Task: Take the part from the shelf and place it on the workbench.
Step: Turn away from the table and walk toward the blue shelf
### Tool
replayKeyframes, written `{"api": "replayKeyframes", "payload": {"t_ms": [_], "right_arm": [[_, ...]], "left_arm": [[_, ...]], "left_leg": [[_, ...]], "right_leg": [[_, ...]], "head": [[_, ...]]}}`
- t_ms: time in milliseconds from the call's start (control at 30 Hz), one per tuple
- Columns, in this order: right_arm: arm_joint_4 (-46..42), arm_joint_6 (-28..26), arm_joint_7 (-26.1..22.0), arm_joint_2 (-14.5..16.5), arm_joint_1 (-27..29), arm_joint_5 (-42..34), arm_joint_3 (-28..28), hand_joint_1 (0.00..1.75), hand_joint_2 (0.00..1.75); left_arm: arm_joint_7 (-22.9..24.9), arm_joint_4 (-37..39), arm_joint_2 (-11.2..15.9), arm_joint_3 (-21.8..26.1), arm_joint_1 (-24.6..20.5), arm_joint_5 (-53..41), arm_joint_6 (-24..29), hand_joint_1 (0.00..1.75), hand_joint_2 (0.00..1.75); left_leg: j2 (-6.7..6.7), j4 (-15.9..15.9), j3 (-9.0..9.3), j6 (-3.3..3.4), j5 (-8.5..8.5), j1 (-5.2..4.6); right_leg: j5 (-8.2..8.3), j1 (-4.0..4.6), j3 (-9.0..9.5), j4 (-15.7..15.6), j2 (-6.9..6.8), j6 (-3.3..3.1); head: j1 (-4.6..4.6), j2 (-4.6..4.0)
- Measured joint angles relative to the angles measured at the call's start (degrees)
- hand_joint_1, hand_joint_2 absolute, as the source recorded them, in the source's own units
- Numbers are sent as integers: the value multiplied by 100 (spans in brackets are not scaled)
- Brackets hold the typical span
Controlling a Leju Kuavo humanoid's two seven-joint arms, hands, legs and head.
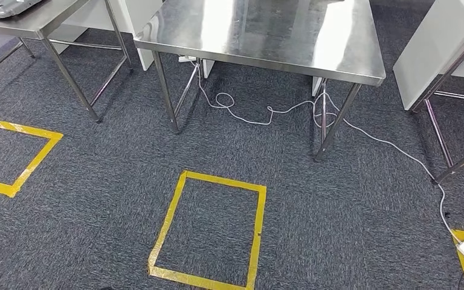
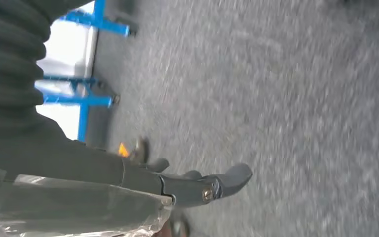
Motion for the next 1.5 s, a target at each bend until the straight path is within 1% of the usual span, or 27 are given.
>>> {"api": "replayKeyframes", "payload": {"t_ms": [100,167,200,233,300,367,433,500,600,667,700,733,800,867,933,967,1033,1100,1167,1200,1233,1267,1300,1367,1400,1433,1500], "right_arm": [[15,3,-188,130,239,-95,-145,0,0],[31,25,-231,204,356,-98,-203,0,0],[36,54,-231,227,386,-99,-226,0,0],[38,84,-229,240,400,-102,-250,0,0],[38,139,-223,268,391,-110,-284,0,0],[38,176,-221,296,387,-120,-308,0,0],[40,199,-225,312,409,-133,-340,0,0],[41,208,-235,335,429,-152,-372,0,0],[41,209,-268,361,440,-178,-413,0,0],[41,209,-282,375,449,-183,-431,0,0],[42,209,-284,381,458,-183,-440,0,0],[42,209,-284,386,468,-182,-448,0,0],[43,212,-283,400,474,-177,-456,0,0],[43,221,-283,410,458,-177,-458,0,0],[43,248,-278,406,461,-188,-469,0,0],[44,265,-274,403,471,-194,-481,0,0],[46,294,-251,404,483,-204,-508,0,0],[48,312,-228,413,472,-212,-529,0,0],[48,329,-211,417,471,-216,-546,0,0],[48,344,-200,416,477,-219,-553,0,0],[48,360,-189,414,485,-222,-558,0,0],[48,373,-182,412,491,-224,-562,0,0],[47,384,-178,412,487,-227,-566,0,0],[46,405,-172,417,448,-227,-573,0,0],[45,422,-166,423,435,-227,-578,0,0],[46,444,-153,428,432,-225,-585,0,0],[48,484,-125,439,455,-223,-597,0,0]], "left_arm": [[-11,-1,-23,-90,-39,-107,-20,0,0],[-8,0,-44,-129,-46,-135,-21,0,0],[-4,1,-52,-143,-46,-143,-25,0,0],[-1,0,-60,-157,-47,-155,-28,0,0],[4,-2,-69,-186,-54,-178,-38,0,0],[6,-5,-70,-205,-70,-191,-41,0,0],[7,-7,-77,-220,-90,-194,-41,0,0],[7,-8,-83,-231,-98,-196,-40,0,0],[5,-6,-80,-231,-76,-196,-40,0,0],[5,-4,-80,-231,-63,-196,-40,0,0],[5,-4,-80,-231,-62,-196,-40,0,0],[5,-5,-80,-231,-62,-196,-40,0,0],[5,-5,-75,-231,-62,-196,-40,0,0],[4,-4,-68,-231,-63,-199,-43,0,0],[3,-5,-68,-232,-65,-207,-51,0,0],[1,-6,-70,-233,-69,-211,-60,0,0],[-4,-8,-72,-233,-76,-222,-79,0,0],[-9,-7,-71,-233,-77,-234,-92,0,0],[-3,-6,-71,-234,-75,-243,-95,0,0],[4,-6,-72,-235,-76,-246,-96,0,0],[11,-6,-73,-235,-77,-250,-98,0,0],[16,-6,-74,-237,-81,-252,-100,0,0],[20,-7,-75,-238,-86,-255,-102,0,0],[23,-10,-73,-242,-99,-264,-103,0,0],[25,-14,-72,-244,-107,-271,-103,0,0],[27,-17,-72,-247,-114,-281,-103,0,0],[32,-23,-71,-257,-127,-294,-104,0,0]], "left_leg": [[68,-31,-130,54,126,7],[153,-24,-224,24,184,8],[209,-21,-257,4,208,15],[270,-18,-278,-22,226,24],[400,-7,-287,-93,248,22],[517,-4,-262,-178,253,5],[617,-13,-235,-256,259,22],[476,155,-286,-316,98,69],[26,1183,-685,-339,-570,96],[-54,1680,-870,-330,-737,95],[-66,1638,-829,-316,-656,95],[-89,1378,-686,-294,-483,96],[-310,627,-305,-229,-135,100],[-482,193,-113,-186,-19,93],[-404,126,-111,-148,-12,67],[-344,94,-114,-111,21,64],[-214,27,-128,-36,94,74],[-62,9,-167,4,131,62],[107,12,-214,14,152,52],[183,13,-231,9,163,51],[256,14,-243,-2,173,52],[324,15,-247,-17,184,52],[387,19,-243,-38,190,42],[507,22,-219,-107,177,5],[568,22,-199,-146,160,-15],[638,20,-175,-181,137,-22],[587,88,-156,-247,57,9]], "right_leg": [[-525,-50,-445,966,9,-10],[-706,-95,-578,1399,5,64],[-661,-118,-455,1266,-5,130],[-551,-145,-201,894,-55,202],[-335,-159,333,37,-306,275],[-240,-120,503,-310,-439,195],[-191,-103,467,-308,-316,64],[-130,-141,476,-321,-196,-53],[-42,-137,433,-321,-9,-192],[-21,-97,404,-313,141,-215],[-16,-84,401,-305,219,-216],[-13,-77,404,-294,297,-215],[-8,-58,396,-263,440,-201],[12,-35,334,-233,564,-145],[57,-31,248,-243,674,-53],[68,-35,210,-235,661,-17],[-63,-32,44,9,430,2],[-407,-50,-305,711,152,-36],[-671,-72,-617,1396,84,-23],[-682,-83,-619,1468,70,16],[-612,-94,-480,1287,44,65],[-493,-103,-224,897,-32,108],[-385,-101,78,423,-193,128],[-249,-67,460,-226,-447,104],[-236,-49,507,-326,-490,74],[-219,-42,495,-331,-420,49],[-179,-119,509,-338,-279,-15]], "head": [[50,0],[55,0],[56,0],[55,0],[63,0],[56,0],[43,0],[37,0],[28,0],[28,0],[27,0],[26,0],[26,0],[33,0],[36,0],[36,0],[44,0],[58,0],[66,0],[66,0],[67,0],[68,0],[69,0],[61,0],[55,0],[42,0],[29,0]]}}
